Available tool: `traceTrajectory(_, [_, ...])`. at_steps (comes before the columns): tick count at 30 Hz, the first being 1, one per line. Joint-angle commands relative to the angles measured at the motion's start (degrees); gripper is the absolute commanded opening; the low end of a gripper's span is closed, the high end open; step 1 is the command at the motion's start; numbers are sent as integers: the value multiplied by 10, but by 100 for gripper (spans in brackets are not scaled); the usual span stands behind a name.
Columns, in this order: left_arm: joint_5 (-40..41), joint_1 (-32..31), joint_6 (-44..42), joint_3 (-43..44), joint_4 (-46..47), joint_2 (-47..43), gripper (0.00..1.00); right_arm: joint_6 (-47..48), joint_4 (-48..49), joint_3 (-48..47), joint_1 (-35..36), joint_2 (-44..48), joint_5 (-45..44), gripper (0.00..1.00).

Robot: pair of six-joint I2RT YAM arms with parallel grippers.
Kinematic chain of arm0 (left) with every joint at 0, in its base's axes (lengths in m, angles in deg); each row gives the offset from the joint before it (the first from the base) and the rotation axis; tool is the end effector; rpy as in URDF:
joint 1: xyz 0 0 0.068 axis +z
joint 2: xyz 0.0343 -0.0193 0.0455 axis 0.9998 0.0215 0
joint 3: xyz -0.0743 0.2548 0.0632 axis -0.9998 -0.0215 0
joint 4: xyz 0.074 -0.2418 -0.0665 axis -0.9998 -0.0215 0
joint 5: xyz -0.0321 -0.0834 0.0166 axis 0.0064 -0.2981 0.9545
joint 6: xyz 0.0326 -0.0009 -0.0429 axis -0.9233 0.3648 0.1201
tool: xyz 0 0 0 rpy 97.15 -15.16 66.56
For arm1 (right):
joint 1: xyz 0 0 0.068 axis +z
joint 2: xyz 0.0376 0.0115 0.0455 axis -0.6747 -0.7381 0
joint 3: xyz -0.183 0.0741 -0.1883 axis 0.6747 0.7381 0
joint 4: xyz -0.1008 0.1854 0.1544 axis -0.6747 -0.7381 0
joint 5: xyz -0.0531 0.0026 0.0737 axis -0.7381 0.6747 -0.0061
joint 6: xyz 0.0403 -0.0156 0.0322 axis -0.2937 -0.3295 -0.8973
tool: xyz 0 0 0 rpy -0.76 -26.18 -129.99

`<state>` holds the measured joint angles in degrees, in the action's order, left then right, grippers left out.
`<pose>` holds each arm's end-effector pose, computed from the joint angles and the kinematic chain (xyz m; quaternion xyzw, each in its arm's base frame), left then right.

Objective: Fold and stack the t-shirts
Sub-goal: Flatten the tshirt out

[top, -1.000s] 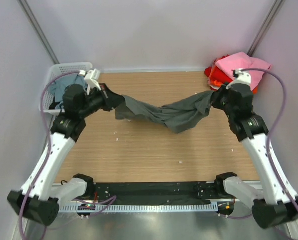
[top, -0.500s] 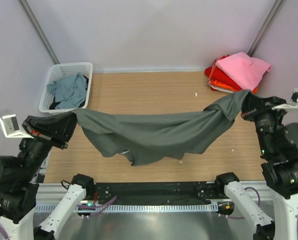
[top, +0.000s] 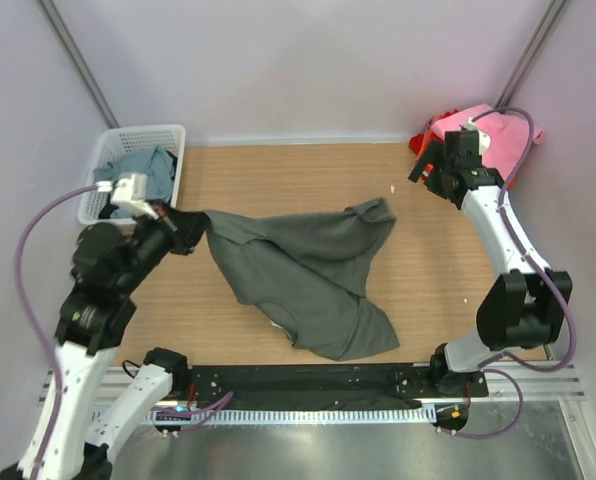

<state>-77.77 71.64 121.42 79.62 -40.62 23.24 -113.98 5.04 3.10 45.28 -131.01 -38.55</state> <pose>0.1014 -0.0387 0.4355 -0.0235 0.7162 -0.3544 0.6007 0.3339 0.0090 0.3445 0.2279 0.8681 0.0144 0.4408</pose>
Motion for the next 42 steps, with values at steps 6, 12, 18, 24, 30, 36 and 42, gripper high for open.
traceTrajectory(6, [7, 1, 28, -103, 105, 168, 0, -41, 32, 147, -21, 88, 106, 100])
traceTrajectory(12, [11, 0, 47, -144, 171, 248, 0, -101, 94, 288, 54, 177, 211, 90])
traceTrajectory(18, [10, 1, 45, -148, 180, 278, 0, -150, 120, 327, 202, 135, 189, 75])
traceTrajectory(24, [18, 1, 46, -159, 186, 267, 0, -173, 156, 371, 268, 89, 170, 58])
traceTrajectory(30, [20, 0, 46, -161, 185, 265, 0, -188, 168, 387, 289, 83, 149, 56])
traceTrajectory(36, [22, 1, 45, -164, 185, 266, 0, -189, 173, 390, 291, 66, 149, 54])
traceTrajectory(42, [23, 0, 44, -165, 185, 264, 0, -187, 156, 396, 291, 71, 135, 54])
